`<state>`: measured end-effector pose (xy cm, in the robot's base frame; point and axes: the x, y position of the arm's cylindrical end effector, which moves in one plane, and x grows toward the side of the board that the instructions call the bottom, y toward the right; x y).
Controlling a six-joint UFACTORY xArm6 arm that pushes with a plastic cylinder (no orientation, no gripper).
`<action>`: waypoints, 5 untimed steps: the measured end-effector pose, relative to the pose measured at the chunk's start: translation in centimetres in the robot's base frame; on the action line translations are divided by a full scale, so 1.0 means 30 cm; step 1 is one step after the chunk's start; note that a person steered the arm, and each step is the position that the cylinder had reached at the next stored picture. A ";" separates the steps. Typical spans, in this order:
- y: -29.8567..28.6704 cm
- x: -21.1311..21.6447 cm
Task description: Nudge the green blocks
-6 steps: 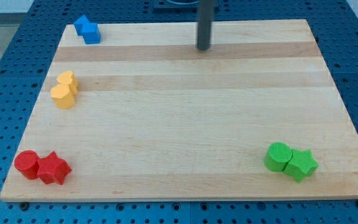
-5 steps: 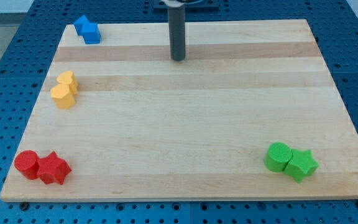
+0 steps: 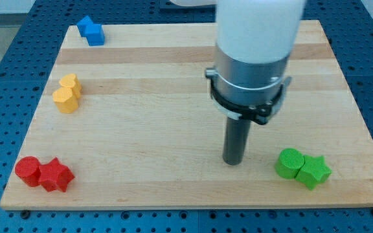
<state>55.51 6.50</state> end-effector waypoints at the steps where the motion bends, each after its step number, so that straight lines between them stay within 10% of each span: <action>1: 0.037 0.048; 5: 0.335 0.064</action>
